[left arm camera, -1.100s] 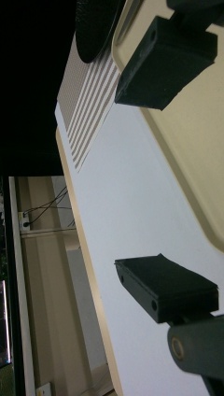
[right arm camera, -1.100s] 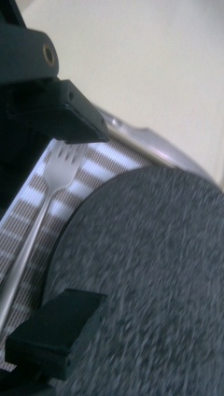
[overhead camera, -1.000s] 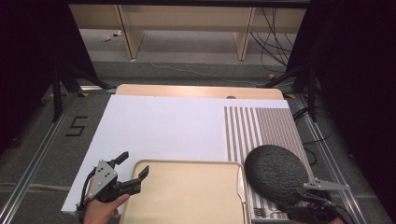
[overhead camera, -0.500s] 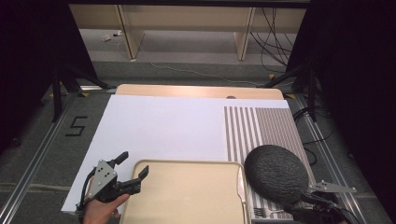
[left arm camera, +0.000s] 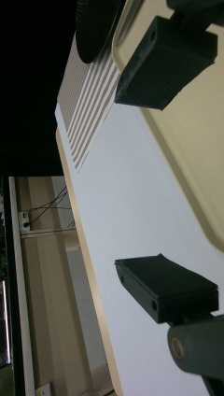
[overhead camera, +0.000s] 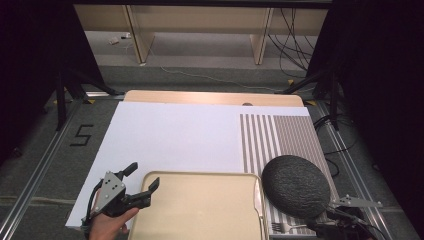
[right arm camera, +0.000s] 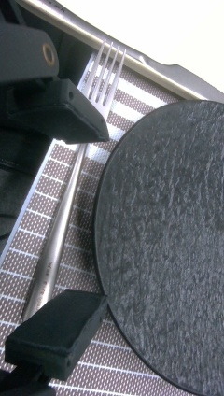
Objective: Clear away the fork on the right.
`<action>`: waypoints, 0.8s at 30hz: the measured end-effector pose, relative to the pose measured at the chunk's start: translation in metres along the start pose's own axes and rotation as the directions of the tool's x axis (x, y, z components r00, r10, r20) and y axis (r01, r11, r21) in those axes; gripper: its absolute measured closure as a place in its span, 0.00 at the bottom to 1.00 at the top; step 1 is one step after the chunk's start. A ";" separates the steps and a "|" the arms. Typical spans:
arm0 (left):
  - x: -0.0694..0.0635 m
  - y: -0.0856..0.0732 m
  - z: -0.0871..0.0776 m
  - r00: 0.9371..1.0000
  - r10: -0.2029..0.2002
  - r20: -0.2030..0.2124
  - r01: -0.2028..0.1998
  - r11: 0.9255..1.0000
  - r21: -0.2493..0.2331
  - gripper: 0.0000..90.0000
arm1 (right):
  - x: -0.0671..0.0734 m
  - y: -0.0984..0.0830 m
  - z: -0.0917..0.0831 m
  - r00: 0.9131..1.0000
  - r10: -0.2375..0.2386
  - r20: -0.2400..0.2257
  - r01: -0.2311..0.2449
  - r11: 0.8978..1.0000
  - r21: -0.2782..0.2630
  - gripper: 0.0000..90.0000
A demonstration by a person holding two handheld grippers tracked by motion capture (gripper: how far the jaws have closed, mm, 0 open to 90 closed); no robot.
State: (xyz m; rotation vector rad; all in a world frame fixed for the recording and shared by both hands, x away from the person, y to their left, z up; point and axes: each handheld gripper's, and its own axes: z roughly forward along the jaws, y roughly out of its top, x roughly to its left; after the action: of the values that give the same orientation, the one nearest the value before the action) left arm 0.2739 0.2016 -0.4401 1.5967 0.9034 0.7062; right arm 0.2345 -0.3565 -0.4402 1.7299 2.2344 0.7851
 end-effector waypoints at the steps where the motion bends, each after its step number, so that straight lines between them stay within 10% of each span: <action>1: 0.000 0.000 0.001 1.000 0.000 0.004 0.000 1.000 -0.006 0.19 | -0.002 0.000 0.000 1.000 -0.019 -0.001 0.019 1.000 -0.004 0.21; 24: -0.001 0.000 0.001 1.000 0.004 0.001 -0.004 1.000 0.001 0.19 | -0.007 -0.002 0.008 0.999 -0.015 -0.037 0.020 0.993 0.117 0.22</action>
State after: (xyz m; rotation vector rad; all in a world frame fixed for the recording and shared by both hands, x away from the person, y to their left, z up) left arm 0.2740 0.2007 -0.4404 1.5998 0.9001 0.7085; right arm 0.2387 -0.3611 -0.4488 1.7583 2.3607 0.6993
